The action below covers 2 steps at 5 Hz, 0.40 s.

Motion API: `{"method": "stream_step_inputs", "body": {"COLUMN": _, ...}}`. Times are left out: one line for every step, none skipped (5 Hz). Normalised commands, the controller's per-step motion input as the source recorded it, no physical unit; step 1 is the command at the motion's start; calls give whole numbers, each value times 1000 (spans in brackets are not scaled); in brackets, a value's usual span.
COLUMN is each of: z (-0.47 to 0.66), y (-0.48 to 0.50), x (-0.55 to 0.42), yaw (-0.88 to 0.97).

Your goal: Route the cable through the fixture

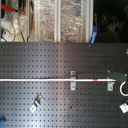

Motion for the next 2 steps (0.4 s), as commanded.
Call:
{"method": "stream_step_inputs", "body": {"z": 0, "y": 20, "x": 3, "yaw": 0}}
{"method": "stream_step_inputs", "body": {"z": 0, "y": -2, "x": 14, "yaw": 0}}
